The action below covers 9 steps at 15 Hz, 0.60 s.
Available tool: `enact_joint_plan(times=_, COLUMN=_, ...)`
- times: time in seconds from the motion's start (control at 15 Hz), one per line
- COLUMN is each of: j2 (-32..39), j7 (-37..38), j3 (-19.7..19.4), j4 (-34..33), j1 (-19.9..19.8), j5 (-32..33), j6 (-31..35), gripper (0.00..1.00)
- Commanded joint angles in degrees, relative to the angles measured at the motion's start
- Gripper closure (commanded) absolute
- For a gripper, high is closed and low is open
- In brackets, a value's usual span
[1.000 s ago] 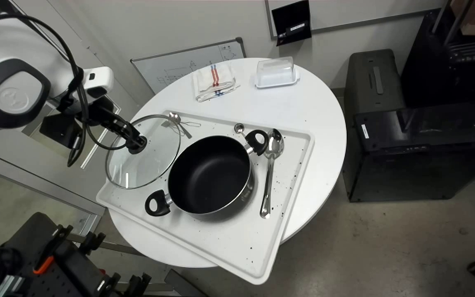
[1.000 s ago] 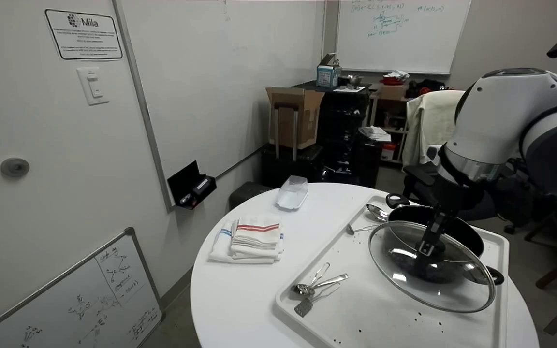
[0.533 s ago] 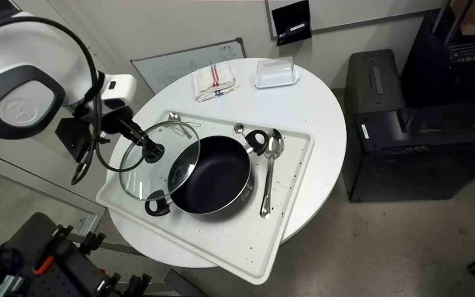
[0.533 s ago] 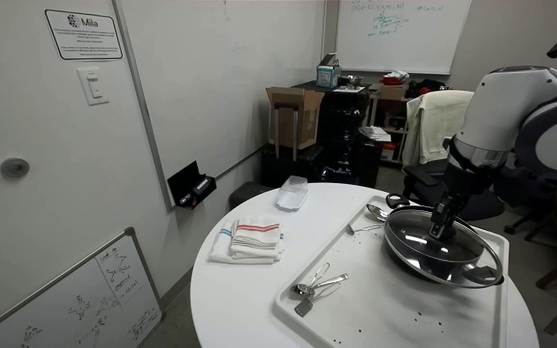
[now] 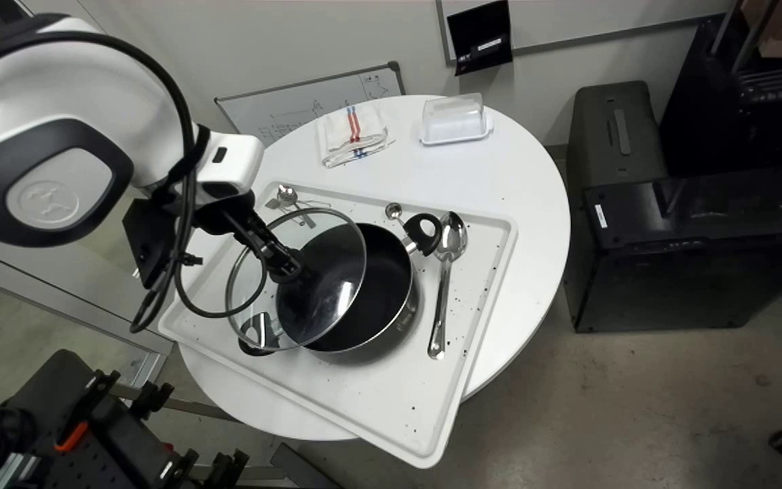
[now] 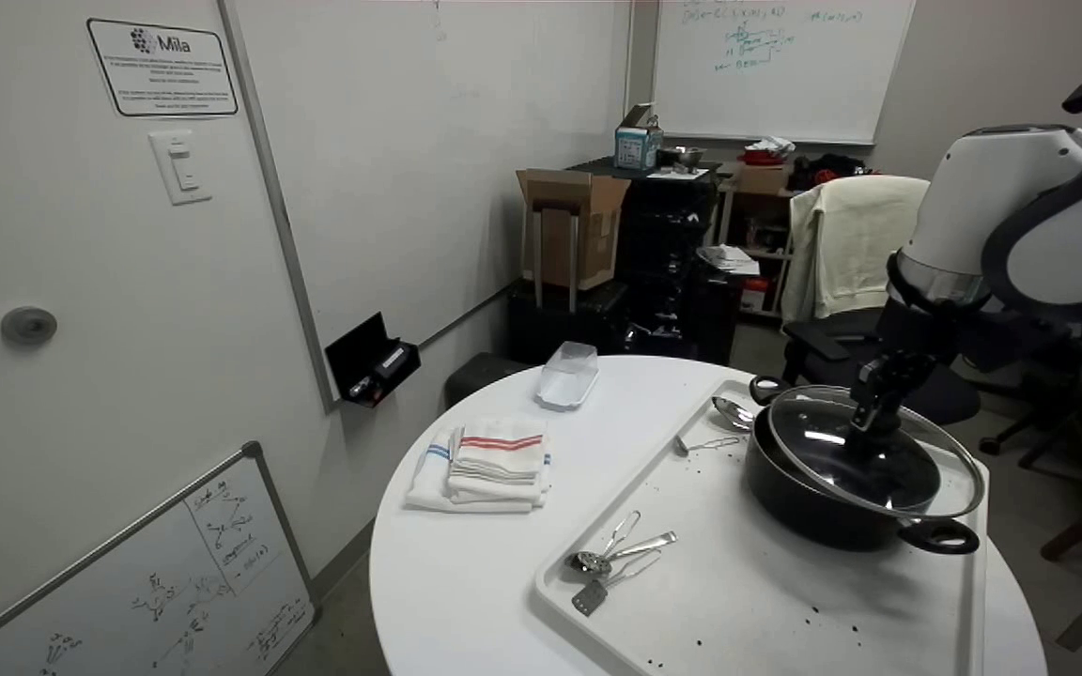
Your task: Pick up the lid from the table and put it on the pot
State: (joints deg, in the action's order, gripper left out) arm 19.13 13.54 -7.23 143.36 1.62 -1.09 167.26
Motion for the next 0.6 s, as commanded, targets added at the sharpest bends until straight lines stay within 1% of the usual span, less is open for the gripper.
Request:
enact_joint_plan(times=0.0, j2=1.54, j7=2.36, j3=-2.33, j4=-2.73, j1=0.40, j5=-0.50, j6=-1.41, gripper=0.75)
enact_joint_plan(times=0.27, j2=4.70, j7=4.22, j3=-3.85, j4=-5.57, j1=0.29, j5=-1.17, j6=-1.33, gripper=0.75)
enact_joint_plan(times=0.53, j2=7.93, j7=5.44, j3=-4.01, j4=-8.64, j1=0.02, j5=-2.98, j6=-1.11, gripper=0.75)
